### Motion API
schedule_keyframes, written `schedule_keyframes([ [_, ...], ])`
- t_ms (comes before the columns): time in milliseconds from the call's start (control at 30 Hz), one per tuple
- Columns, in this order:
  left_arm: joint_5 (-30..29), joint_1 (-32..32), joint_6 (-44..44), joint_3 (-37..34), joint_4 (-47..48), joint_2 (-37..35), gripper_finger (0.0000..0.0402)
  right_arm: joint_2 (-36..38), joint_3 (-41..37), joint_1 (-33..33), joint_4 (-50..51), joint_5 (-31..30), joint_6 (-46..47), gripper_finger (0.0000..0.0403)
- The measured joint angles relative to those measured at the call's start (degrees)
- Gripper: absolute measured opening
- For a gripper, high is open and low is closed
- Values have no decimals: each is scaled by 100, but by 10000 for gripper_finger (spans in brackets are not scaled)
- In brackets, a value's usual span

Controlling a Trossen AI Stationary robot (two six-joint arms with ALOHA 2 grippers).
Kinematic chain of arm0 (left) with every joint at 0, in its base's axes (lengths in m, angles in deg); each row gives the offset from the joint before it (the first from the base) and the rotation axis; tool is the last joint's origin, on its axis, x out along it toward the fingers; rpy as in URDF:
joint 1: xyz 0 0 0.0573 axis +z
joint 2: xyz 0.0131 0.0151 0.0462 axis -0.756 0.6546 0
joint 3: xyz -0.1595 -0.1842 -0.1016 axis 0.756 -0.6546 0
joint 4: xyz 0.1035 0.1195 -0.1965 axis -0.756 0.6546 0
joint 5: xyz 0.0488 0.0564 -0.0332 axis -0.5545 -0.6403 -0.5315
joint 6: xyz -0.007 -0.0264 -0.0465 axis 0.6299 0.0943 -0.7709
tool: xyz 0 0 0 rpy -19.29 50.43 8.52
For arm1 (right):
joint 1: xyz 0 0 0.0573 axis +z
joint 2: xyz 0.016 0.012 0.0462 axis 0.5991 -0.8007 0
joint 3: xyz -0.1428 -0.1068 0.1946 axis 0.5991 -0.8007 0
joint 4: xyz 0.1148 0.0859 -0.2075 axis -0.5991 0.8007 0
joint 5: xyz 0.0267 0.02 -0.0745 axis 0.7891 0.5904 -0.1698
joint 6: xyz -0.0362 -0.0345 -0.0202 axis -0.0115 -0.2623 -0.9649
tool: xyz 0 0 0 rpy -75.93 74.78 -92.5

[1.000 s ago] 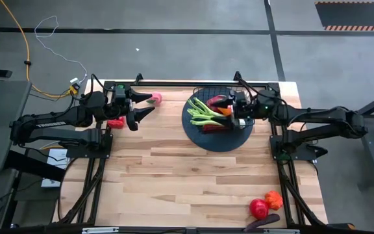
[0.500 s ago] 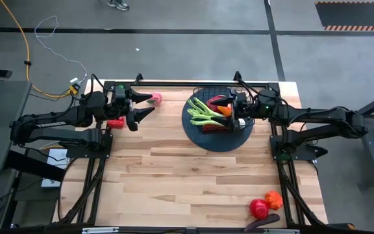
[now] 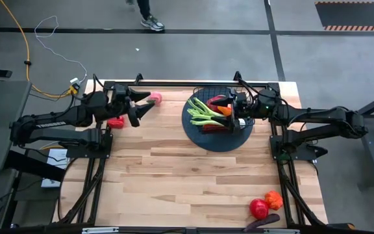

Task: Build produce basket
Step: Put the red bell pepper into the black wire basket

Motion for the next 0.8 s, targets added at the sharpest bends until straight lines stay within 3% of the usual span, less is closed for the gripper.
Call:
schedule_keyframes([
  [233,251,276,-272,46,275,1,341,0,0,0,1,0,7,320],
  [333,208,492,-360,452,860,166,350,0,0,0,3,0,13,320],
  [467,202,1008,-308,1317,2540,742,353,0,0,0,71,0,8,320],
  [633,356,1886,152,2441,5433,1774,353,0,0,0,163,0,4,320],
  [800,186,2440,790,2710,7634,2813,353,0,2,0,177,0,2,320],
])
